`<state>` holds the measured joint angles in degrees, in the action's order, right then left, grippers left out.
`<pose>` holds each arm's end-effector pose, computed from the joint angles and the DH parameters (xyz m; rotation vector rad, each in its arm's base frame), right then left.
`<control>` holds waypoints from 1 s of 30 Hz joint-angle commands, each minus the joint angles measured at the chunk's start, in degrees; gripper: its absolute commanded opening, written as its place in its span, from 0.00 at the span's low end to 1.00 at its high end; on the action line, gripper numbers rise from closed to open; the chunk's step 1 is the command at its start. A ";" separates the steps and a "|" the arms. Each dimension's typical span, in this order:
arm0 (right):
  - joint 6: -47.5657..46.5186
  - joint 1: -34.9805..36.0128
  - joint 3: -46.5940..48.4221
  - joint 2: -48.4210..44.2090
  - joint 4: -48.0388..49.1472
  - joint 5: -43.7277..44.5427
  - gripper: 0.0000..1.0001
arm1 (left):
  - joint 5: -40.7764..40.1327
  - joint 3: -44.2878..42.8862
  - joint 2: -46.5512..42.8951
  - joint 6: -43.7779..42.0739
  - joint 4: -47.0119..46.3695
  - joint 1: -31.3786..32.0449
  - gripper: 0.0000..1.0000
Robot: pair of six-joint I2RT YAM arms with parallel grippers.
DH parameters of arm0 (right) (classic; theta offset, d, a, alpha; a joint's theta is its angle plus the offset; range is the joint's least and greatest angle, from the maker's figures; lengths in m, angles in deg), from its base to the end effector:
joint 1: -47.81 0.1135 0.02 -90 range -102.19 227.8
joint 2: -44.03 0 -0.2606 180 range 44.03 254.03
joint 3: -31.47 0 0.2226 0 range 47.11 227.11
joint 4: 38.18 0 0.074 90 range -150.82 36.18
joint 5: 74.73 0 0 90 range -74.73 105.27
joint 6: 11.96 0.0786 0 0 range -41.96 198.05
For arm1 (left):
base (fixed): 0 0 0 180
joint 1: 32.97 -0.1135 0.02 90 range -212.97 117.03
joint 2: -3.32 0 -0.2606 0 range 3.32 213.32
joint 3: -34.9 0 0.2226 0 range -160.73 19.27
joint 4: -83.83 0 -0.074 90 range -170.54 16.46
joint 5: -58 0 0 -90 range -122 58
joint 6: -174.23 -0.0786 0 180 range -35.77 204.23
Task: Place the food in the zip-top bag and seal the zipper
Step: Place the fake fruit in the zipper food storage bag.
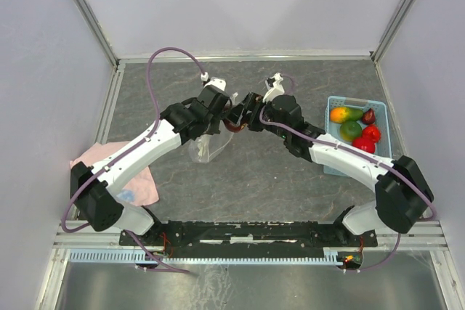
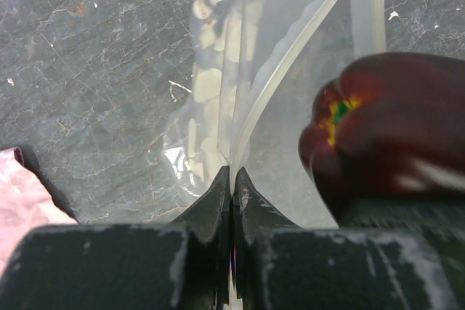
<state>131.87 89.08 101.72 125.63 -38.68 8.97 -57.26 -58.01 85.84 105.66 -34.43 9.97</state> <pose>0.2567 0.2367 0.2963 0.1278 1.9649 1.2515 0.2393 -0.1768 0.2987 0.2569 2.3410 0.0067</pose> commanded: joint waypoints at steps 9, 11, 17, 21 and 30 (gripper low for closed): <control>-2.98 0.62 6.10 3.78 -9.73 4.48 0.70 | 6.34 0.63 -1.39 0.64 -4.74 0.00 0.03; -3.29 0.93 6.91 4.53 -9.70 3.49 0.70 | 7.45 0.66 -1.25 0.48 -5.00 0.04 0.03; -4.71 1.94 8.68 6.49 -10.49 3.37 0.72 | 10.88 0.60 -0.62 0.40 -5.19 0.04 0.03; -6.87 2.06 9.55 7.53 -14.76 7.48 0.73 | 11.07 0.88 -1.32 0.37 -5.70 0.09 0.03; -12.37 2.86 10.76 8.20 -19.44 10.54 0.76 | 14.08 1.35 -2.10 0.50 -6.82 0.05 0.03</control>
<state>123.52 91.11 109.12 134.02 -58.27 18.50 -45.67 -56.76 85.75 105.64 -38.23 9.90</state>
